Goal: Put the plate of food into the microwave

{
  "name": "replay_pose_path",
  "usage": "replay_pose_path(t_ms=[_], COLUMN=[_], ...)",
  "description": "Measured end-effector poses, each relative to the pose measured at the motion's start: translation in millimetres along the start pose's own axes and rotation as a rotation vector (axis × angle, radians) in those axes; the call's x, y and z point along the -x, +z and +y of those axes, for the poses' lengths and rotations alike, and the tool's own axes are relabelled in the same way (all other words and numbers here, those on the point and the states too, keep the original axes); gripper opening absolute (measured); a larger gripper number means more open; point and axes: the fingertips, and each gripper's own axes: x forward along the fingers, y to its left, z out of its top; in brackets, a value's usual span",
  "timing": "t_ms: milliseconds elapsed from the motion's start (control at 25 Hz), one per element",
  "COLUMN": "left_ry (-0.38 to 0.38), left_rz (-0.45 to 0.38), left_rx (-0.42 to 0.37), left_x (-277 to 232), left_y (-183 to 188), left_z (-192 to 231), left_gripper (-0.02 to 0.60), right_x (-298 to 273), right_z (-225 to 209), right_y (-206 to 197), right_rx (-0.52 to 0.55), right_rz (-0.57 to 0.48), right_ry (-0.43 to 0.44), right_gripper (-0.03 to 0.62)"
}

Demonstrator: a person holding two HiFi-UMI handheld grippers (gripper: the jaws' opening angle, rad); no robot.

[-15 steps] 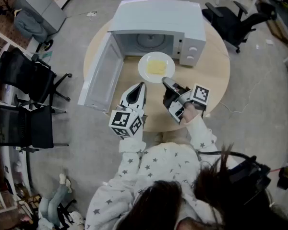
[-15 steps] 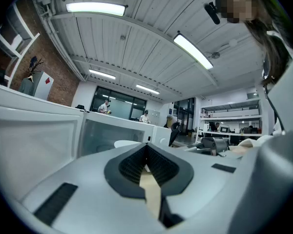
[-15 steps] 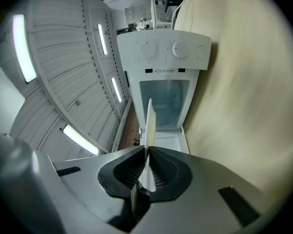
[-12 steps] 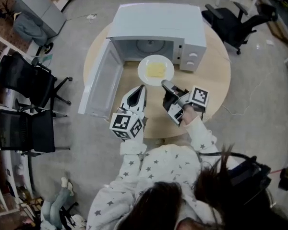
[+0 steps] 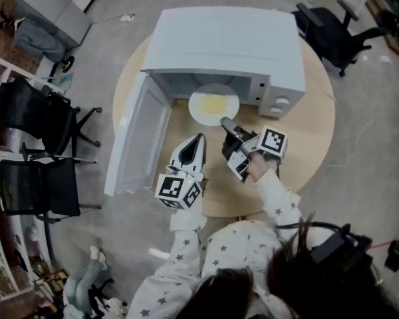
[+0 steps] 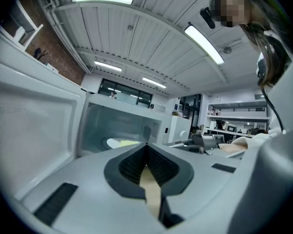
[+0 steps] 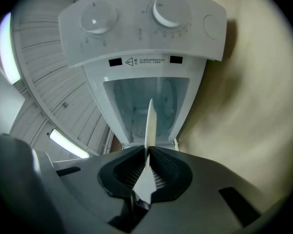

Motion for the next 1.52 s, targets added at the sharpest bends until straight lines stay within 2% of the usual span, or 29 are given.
replay_pose_path(t_ms=[240,400,560,720,880,1200,1400,1520], left_ry=[0.0,-0.042,-0.091,-0.117,-0.148,-0.177,-0.19,-0.192], left_rz=[-0.003,0.03,0.029,0.061,0.089,0.105,0.098,0.094], left_rx=[0.0,-0.016,-0.047,-0.053,-0.064,-0.055,-0.055,-0.054], left_x=[-35.7,-58.4,-85.4,-102.4,-116.2,-129.3,-132.4,-132.3], left_y=[7.4,-0.5,-6.8,-15.0,-21.2,-33.2,-31.2,-29.6], left_z=[36.1,54.4,73.8,81.0,91.4,92.9,90.3,90.1], left_gripper=[-0.003,-0.003,-0.003,-0.003,-0.003,-0.003,-0.003,-0.003], right_x=[-49.2,-67.9,-86.5,-97.4,-112.1,-110.0,-111.4,-109.7], right_z=[0.6,-9.2,-23.6,-31.5,-39.0,-40.9,-36.5,-39.3], right_y=[30.0,40.0,55.7,62.3,66.6,70.6,71.2,69.7], right_rx=[-0.002,0.005,0.024,-0.007,0.017,0.004,-0.017,-0.024], right_rz=[-0.033,-0.049,-0.103,-0.167,-0.189,-0.219,-0.231,-0.221], right_ry=[0.005,0.009,0.004,0.009,0.001,-0.011,0.016,-0.031], right_gripper=[0.023,0.023,0.023,0.023,0.023,0.023,0.023,0.023])
